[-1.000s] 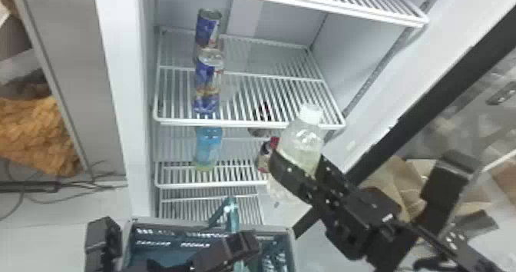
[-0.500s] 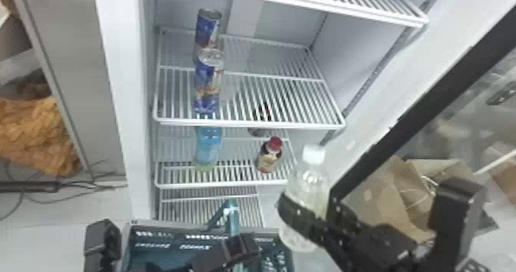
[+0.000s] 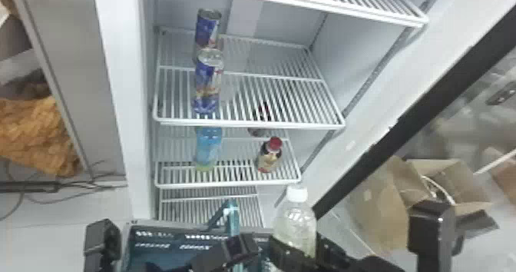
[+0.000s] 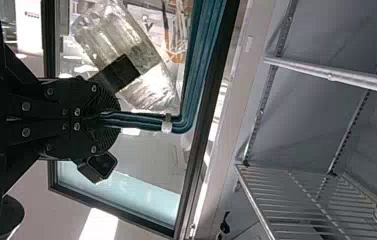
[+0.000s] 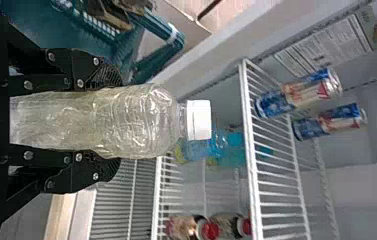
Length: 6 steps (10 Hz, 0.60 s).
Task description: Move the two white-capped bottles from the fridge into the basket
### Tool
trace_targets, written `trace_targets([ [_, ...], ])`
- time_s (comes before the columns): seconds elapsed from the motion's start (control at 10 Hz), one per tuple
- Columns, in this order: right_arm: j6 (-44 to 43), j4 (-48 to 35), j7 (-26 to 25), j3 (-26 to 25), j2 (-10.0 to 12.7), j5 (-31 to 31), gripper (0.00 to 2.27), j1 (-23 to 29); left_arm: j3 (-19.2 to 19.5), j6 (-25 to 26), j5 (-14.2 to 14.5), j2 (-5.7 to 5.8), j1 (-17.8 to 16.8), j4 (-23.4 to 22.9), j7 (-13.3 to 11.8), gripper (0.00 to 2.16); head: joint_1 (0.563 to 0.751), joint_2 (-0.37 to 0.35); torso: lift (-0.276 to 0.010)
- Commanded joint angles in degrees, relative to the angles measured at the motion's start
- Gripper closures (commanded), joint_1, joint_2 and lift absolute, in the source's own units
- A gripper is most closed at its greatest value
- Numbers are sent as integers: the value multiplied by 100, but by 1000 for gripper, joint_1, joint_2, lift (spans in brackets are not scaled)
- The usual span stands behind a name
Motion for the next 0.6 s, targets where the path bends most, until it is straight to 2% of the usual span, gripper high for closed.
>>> trace_targets([
  [0.0,293,-26,21,55,-32,-174,831,-60,0,0,-11,0,0,0,0,1184,695,-350,0],
  [0.5,968,57,311,135,-120,-232,831,-510,11,0,-11,0,-14,0,8,1184,695,-350,0],
])
